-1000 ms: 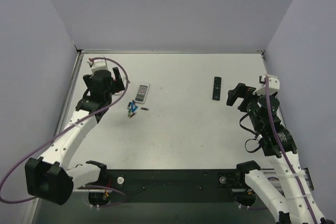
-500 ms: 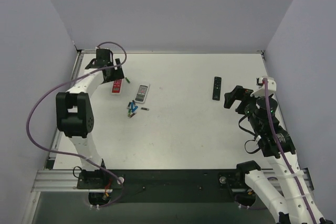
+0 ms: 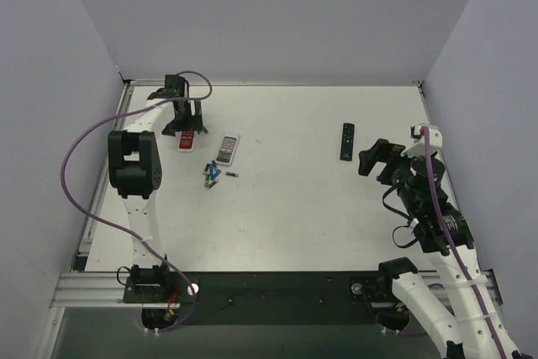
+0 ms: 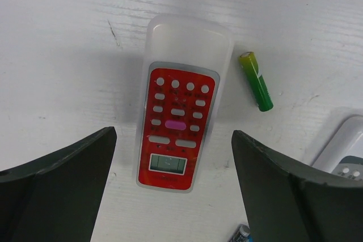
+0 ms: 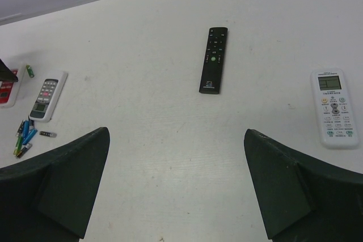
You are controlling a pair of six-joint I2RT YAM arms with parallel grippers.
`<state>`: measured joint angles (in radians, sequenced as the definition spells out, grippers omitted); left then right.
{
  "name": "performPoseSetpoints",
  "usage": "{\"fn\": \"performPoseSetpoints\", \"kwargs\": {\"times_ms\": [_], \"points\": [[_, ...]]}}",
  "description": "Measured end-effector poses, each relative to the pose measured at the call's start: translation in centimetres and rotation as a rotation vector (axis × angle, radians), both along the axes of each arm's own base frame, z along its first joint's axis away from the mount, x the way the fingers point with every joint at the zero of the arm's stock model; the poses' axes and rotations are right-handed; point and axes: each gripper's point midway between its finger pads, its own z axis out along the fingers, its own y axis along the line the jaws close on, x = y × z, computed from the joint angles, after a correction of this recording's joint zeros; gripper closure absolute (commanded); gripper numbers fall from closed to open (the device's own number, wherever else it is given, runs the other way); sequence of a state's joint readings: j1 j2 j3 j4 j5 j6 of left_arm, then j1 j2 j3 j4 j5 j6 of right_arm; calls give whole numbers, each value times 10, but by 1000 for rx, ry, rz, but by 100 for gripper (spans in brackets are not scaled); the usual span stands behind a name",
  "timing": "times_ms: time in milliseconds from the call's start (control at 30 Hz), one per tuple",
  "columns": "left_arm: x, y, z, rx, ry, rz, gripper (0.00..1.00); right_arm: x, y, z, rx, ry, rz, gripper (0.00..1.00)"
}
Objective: Load the batteries into the remote control
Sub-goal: Pick up the remote control from the center of the board.
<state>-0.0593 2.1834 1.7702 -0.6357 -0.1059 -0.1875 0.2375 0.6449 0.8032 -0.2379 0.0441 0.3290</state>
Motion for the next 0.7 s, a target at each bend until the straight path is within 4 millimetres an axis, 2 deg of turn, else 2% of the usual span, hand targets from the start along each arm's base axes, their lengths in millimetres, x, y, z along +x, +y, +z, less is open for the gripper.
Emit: {"fn": "performPoseSetpoints", "kwargs": {"times_ms": [267,333,433,567,600,700], "points": [[-3,0,-28,10,95,-27,21,-2,1,-3,-1,14,7,0],[-2,0,-27,9,96,-30,24,-2,1,-3,-1,13,8,0],[-3,1,-28,9,105,-33,36,-2,2,-3,1,13,15,0],[-5,4,-28,10,110,-36,43,-3,7,-3,5,14,42,0],[-6,5,-28,10,110,-35,51,-3,8,-3,6,15,51,0],[-15,9,-28,13,124,-35,58,-4,14,-4,12,22,81,0]]}}
